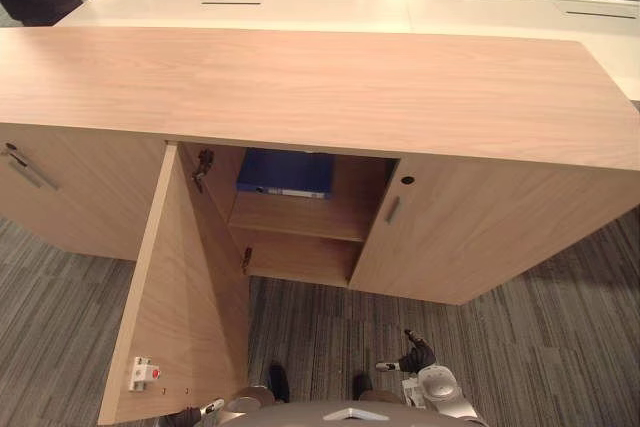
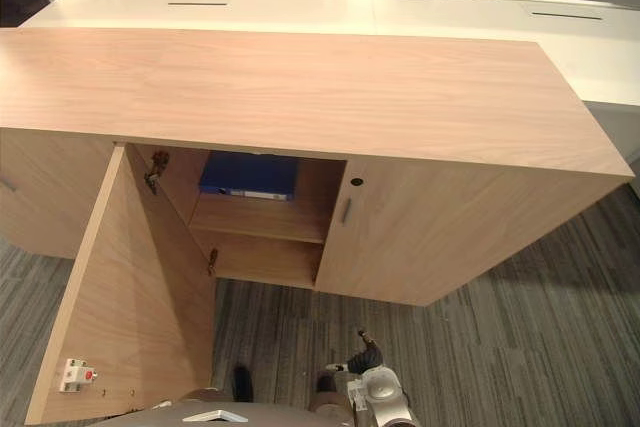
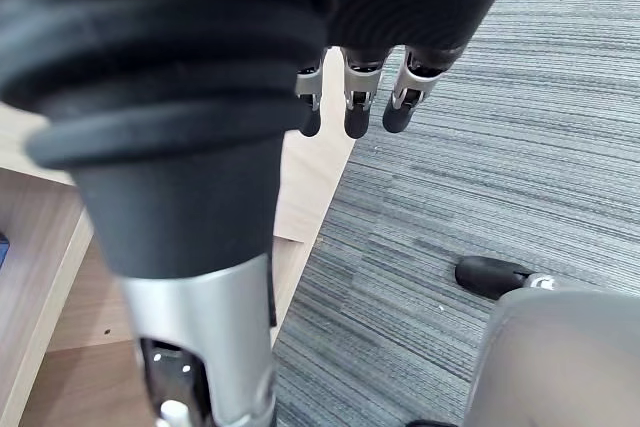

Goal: Walk over to the cabinet, pick up the folder, carry it to the office cabinet, place the folder inside the office cabinet, then close the office cabinet door

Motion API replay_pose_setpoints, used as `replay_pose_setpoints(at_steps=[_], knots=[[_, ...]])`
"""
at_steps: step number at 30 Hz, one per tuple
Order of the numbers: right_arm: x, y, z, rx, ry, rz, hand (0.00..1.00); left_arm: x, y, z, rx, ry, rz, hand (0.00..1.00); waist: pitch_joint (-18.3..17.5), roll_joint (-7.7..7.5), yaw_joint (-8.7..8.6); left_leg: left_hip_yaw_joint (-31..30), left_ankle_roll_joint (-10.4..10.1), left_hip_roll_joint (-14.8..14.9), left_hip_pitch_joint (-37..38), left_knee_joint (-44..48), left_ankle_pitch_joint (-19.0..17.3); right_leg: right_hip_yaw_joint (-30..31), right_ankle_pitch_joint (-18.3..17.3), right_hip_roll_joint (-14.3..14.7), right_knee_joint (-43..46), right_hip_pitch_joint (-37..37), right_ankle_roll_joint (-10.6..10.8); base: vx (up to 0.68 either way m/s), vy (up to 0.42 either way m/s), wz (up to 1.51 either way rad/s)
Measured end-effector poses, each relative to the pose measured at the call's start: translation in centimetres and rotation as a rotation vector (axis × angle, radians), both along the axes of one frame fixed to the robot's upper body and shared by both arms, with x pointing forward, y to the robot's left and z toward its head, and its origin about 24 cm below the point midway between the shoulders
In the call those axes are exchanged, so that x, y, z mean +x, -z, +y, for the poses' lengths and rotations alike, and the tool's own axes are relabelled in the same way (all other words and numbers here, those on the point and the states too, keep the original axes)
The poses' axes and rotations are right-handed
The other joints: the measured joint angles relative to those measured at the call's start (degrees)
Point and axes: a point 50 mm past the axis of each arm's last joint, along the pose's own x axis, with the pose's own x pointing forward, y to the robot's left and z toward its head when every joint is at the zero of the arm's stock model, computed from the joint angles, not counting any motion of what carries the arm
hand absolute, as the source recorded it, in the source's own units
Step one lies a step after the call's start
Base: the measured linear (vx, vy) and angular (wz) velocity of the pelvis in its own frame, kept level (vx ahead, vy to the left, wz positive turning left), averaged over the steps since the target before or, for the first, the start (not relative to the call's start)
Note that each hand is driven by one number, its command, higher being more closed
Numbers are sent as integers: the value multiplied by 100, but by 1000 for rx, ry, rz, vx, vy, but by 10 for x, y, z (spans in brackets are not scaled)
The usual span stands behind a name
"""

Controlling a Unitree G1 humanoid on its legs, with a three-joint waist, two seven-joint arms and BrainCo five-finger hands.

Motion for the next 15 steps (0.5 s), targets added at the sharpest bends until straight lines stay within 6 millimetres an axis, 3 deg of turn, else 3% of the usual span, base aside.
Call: replay_pose_setpoints(at_steps=[7, 8, 9, 10, 11, 12, 13, 14, 15], knots=[[-3, 1, 5, 3, -24, 8, 0, -1, 0, 1, 7, 32, 13, 0, -133, 14, -118, 291, -1, -57, -148, -2, -8, 237, -19, -27, 16, -306, -193, -56, 27, -23], [-8, 4, 9, 15, -23, 21, 0, -2, 0, 1, 11, 37, 18, 0, -175, -86, -151, 354, 73, -121, -215, 79, 4, 286, -22, -162, -26, -393, -251, -28, 110, -26], [-9, 4, 9, 15, -25, 24, 0, -2, 0, 2, 13, 42, 21, 0, -223, -69, -134, 396, 150, -120, -290, 278, 42, 286, 3, -191, -44, -448, -254, 18, 107, -42], [-6, 3, 6, 4, -27, 20, 0, -3, 1, 0, 16, 53, 26, 0, -254, 20, -121, 491, 224, -102, -264, 236, -174, 383, 32, -111, -99, -477, -257, 14, 65, -41], [-4, 2, 7, 6, -29, 11, 0, -3, 1, 0, 22, 58, 26, 0, -276, 26, -158, 631, 167, -121, -229, 79, -212, 439, -9, -119, -154, -499, -258, -21, 81, -34], [-7, 4, 10, 16, -27, 22, 0, -2, 0, 1, 31, 64, 24, 0, -361, -103, -267, 646, -9, -243, -295, 62, -335, 495, -124, -263, -157, -678, -390, -57, 108, -12], [-7, 5, 17, 32, -27, 22, 0, -1, 0, 3, 36, 67, 21, 0, -373, -279, -294, 716, 152, -328, -445, 410, -316, 536, -126, -444, -171, -769, -389, 3, 164, -45], [-4, 4, 12, 19, -29, 16, 0, 0, 0, -3, 24, 76, 17, 0, -442, -70, -161, 611, 480, -77, -513, 1107, -689, 656, -84, -260, -152, -884, -289, 59, 170, -74], [-3, 4, 14, 20, -32, 27, 0, 0, 1, -6, 15, 76, 16, 0, -434, -31, -153, 888, 162, -35, -446, 914, -884, 791, 64, -194, -84, -911, -55, 44, 142, -77]])
